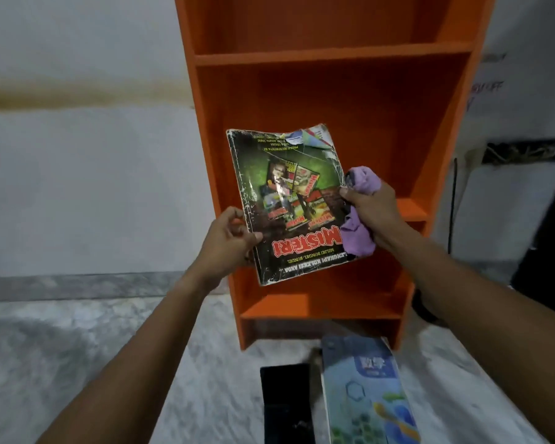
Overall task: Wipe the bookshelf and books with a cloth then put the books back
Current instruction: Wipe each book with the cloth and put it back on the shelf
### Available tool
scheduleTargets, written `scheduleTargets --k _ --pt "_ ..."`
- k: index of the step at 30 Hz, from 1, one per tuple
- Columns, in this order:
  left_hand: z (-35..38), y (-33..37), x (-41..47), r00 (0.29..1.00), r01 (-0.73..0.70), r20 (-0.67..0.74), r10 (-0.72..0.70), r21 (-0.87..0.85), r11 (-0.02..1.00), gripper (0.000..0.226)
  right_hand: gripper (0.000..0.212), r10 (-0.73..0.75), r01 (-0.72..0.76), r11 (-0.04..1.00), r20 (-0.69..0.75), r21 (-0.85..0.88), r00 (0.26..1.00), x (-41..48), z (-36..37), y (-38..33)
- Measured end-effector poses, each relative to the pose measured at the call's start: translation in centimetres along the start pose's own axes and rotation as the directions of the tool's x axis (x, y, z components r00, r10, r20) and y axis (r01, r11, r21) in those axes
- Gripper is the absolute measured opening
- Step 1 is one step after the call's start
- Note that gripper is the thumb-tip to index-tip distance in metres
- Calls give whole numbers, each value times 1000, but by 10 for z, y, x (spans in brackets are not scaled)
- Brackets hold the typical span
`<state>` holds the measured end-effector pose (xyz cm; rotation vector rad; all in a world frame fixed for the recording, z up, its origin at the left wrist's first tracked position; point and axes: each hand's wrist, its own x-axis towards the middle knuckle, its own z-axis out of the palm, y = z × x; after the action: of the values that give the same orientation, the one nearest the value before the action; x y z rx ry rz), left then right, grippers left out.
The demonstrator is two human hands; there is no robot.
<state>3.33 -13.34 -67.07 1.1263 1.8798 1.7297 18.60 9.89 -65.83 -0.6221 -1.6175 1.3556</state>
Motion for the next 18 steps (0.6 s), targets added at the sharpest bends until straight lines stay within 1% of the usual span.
scheduleTargets --k 3,5,7,8,10,14,15,18 --pt "-8 24 45 995 -81 -51 85 75 994 19 35 -17 13 999 -77 -53 997 44 23 -16" --pt "-11 30 72 984 -131 -105 147 141 981 21 45 -22 5 995 -169 -100 985 65 38 -19" --pt "-11 29 99 951 -189 -185 249 289 939 25 61 -1 -24 994 -221 -108 975 75 54 -16" --pt "-9 27 108 931 -196 -221 291 370 908 25 62 12 -30 996 -213 -83 977 74 63 -13" --pt "-3 17 130 891 -168 -304 336 467 868 25 52 41 -47 998 -160 -30 986 77 83 2" --pt "6 -9 153 785 -52 -513 346 502 863 22 36 94 -93 995 -49 24 994 70 120 27" --pt "7 -16 157 766 -43 -533 360 516 856 21 35 90 -89 995 -16 37 996 69 128 34" --pt "7 -30 159 737 -29 -548 396 560 828 17 38 82 -84 996 66 22 994 60 146 45"
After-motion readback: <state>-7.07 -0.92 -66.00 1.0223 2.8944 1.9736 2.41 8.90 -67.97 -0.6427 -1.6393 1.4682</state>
